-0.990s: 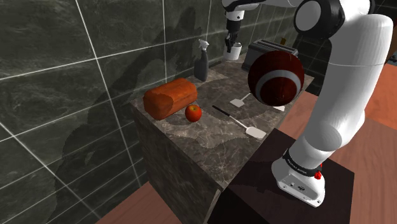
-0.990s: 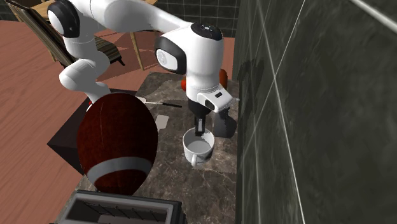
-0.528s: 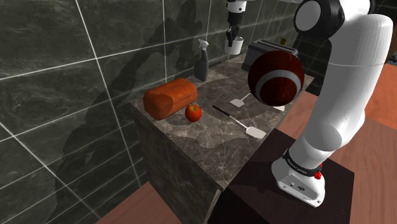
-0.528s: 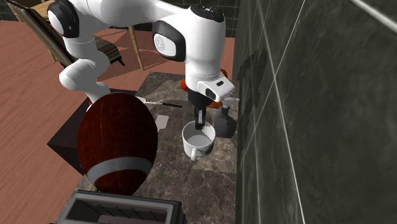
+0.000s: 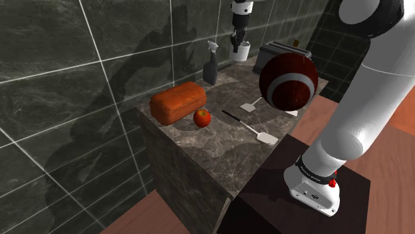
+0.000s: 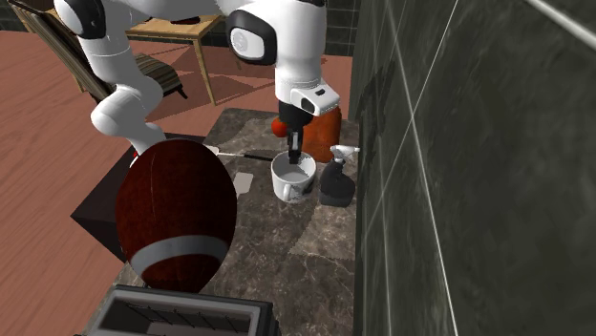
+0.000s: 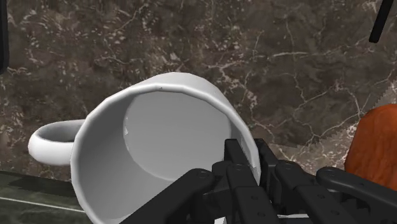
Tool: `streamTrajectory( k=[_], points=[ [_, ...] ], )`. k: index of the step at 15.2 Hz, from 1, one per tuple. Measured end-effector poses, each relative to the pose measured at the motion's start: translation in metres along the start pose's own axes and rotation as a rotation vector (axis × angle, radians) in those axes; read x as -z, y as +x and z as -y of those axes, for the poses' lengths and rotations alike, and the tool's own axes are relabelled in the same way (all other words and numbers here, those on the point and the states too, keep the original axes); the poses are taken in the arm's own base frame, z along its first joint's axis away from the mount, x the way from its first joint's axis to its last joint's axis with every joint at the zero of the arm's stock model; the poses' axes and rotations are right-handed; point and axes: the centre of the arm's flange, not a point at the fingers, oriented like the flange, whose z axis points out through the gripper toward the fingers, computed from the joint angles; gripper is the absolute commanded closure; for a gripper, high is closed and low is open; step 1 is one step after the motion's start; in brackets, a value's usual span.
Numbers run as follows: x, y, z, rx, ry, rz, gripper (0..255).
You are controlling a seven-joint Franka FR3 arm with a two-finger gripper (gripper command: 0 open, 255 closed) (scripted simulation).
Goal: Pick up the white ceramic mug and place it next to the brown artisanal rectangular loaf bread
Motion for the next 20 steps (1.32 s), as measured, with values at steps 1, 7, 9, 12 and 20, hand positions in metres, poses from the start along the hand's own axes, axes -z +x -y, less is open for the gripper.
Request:
streamTrajectory(
  k=[1, 7, 9, 12, 20],
  points=[
    [0.001, -0.001, 0.012, 0.0, 0.0, 0.0, 255],
    [0.003, -0.012, 0.093, 0.0, 0.0, 0.0, 255],
    [0.004, -0.018, 0.117, 0.0, 0.0, 0.0, 255],
    [0.005, -0.02, 0.158, 0.0, 0.0, 0.0, 255],
    [0.011, -0.032, 0.26, 0.0, 0.0, 0.0, 255]
  ],
)
